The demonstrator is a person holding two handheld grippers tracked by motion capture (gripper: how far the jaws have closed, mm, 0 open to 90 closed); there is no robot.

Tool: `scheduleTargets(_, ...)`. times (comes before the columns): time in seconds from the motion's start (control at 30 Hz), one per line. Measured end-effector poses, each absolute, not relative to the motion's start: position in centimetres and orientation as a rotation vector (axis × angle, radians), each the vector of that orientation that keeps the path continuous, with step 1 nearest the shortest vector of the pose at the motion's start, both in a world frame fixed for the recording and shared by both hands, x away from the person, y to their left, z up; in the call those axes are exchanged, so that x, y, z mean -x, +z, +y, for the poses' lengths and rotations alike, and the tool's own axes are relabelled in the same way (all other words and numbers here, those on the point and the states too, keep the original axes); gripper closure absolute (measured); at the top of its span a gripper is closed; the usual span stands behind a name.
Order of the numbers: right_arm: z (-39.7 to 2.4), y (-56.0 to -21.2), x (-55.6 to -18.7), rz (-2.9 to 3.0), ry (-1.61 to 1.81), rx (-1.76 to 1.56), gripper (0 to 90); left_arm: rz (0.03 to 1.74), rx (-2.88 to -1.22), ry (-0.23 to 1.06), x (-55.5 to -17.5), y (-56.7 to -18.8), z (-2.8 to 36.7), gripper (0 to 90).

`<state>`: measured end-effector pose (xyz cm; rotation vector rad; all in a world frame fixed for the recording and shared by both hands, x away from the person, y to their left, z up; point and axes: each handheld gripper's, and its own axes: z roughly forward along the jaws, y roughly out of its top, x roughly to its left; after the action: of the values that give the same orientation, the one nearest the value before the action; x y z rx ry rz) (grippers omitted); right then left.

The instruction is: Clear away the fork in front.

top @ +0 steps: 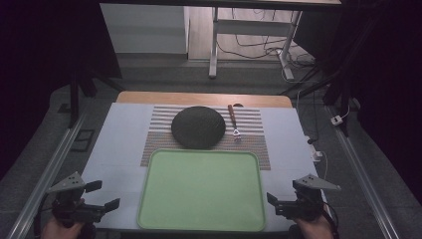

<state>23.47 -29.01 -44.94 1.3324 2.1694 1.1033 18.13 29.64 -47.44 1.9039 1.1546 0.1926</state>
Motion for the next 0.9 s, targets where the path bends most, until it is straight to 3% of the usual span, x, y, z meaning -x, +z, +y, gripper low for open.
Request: scheduleTargets(0.9,-28.57,-45.03,-23.80,2.205,1.046,-1.343,0.0,1.143,-1.923,0.168,-18.31,-47.52,29.57,1.6)
